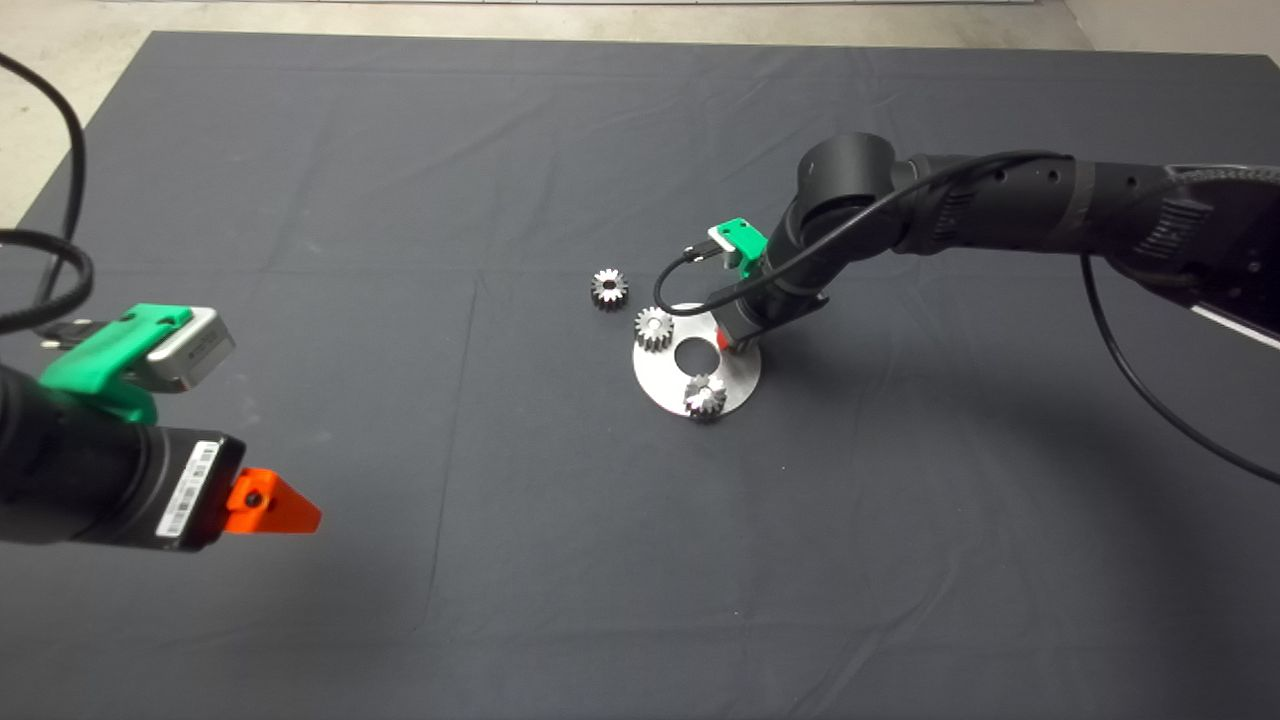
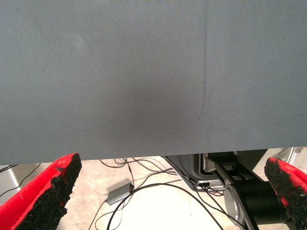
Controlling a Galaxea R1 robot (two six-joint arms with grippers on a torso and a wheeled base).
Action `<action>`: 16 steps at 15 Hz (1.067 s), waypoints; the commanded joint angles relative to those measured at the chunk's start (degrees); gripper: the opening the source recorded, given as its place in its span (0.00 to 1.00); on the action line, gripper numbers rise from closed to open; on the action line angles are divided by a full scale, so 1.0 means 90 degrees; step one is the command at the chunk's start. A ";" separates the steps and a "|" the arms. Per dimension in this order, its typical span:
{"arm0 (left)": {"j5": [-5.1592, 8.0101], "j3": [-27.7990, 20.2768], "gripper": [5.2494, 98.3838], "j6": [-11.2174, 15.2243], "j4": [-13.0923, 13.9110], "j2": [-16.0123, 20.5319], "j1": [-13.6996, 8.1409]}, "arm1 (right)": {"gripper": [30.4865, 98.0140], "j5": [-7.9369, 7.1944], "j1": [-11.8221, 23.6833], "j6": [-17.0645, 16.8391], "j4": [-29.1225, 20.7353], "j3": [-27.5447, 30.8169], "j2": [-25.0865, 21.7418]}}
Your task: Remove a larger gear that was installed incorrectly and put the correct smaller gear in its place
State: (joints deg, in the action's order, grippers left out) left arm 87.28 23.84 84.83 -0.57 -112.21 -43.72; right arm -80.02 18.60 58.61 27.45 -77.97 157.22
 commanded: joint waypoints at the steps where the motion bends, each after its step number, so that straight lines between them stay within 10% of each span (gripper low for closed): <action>1: 0.0028 -0.0073 1.00 -0.0002 0.0093 0.0002 -0.0104 | 0.25 0.0043 0.0229 0.0022 -0.0062 -0.0007 0.0037; 16: 0.0038 -0.0024 1.00 0.0037 0.0103 -0.0008 -0.0104 | 0.25 -0.0073 0.0922 0.0022 -0.0530 0.0112 -0.0153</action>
State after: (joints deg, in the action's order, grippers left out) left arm 87.28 23.84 84.86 -0.52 -112.24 -43.72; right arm -80.23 24.91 58.62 23.50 -77.75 156.71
